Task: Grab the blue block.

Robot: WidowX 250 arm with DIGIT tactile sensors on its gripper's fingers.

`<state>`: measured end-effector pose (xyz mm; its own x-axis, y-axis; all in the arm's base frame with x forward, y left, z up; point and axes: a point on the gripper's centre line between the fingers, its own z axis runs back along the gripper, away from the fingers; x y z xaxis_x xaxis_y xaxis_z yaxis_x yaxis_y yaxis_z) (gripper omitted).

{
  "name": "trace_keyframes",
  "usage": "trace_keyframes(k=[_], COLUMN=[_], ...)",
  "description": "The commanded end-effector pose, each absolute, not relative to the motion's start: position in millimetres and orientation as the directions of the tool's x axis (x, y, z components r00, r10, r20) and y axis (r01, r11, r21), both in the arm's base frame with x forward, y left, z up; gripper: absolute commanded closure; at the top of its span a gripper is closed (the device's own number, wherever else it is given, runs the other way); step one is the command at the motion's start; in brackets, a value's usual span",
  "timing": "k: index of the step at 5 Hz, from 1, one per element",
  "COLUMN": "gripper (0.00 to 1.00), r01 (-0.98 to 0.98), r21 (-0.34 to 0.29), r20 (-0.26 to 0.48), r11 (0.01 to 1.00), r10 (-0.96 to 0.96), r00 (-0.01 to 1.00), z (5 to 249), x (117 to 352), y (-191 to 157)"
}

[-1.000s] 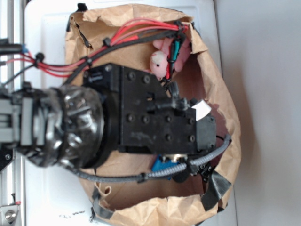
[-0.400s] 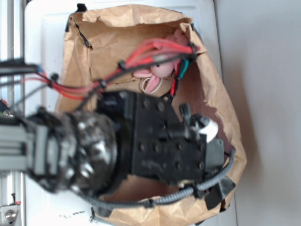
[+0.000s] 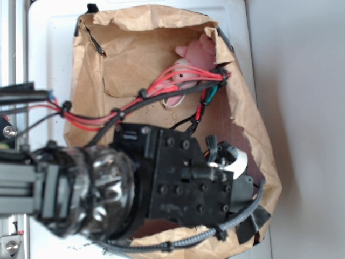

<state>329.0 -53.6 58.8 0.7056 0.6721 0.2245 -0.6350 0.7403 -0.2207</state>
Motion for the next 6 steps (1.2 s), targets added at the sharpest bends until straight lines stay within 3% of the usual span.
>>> trace_keyframes(k=[1, 3, 4, 6], gripper=[0.00, 0.00, 1.00, 1.00], r01=[-0.590, -0.577, -0.577, -0.503], r21=[-0.208, -0.151, -0.152, -0.151], r20=[0.229, 0.226, 0.227, 0.285], r11=[0.780, 0.803, 0.802, 0.851], r10=[0.625, 0.596, 0.597, 0.524], r00=[0.746, 0.771, 0.770, 0.802], z=[51, 36, 39, 44], x=[327, 331, 331, 332], y=[-57, -43, -42, -39])
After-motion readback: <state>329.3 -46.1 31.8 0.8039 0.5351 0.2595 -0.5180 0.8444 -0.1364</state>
